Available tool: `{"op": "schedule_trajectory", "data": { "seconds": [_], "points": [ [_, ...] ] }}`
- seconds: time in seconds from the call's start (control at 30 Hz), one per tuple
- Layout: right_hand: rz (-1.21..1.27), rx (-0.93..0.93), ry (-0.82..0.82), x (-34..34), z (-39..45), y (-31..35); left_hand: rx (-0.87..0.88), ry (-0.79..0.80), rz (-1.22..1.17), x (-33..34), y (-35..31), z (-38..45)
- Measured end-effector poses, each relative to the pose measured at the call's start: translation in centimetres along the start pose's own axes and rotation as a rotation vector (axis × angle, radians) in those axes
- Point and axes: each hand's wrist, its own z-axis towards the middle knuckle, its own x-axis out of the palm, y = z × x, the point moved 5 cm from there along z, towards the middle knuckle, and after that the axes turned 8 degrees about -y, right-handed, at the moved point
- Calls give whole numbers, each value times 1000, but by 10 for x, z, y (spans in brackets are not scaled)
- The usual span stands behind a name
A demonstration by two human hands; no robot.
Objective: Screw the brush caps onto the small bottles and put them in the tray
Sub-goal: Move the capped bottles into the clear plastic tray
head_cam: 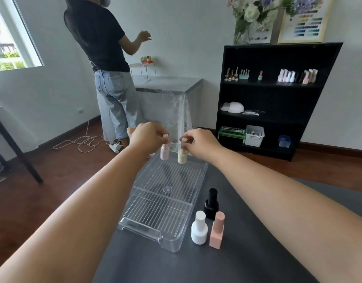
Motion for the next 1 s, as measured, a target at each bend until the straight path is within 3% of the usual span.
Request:
{"op": "schedule_trajectory", "data": {
  "seconds": [0.43, 0.77, 0.9, 1.0],
  "points": [
    [69, 32, -46, 49, 39, -8, -10, 68, -15, 22, 17, 16],
    [143, 108, 37, 38, 29, 2, -13, 49, -62, -9, 10, 2],
    [204, 88, 9, -7, -5, 5, 126, 1, -288, -44, -16, -28],
    [308, 60, 70, -39, -48, -4, 173, 149, -455, -57, -23, -70]
  ]
}}
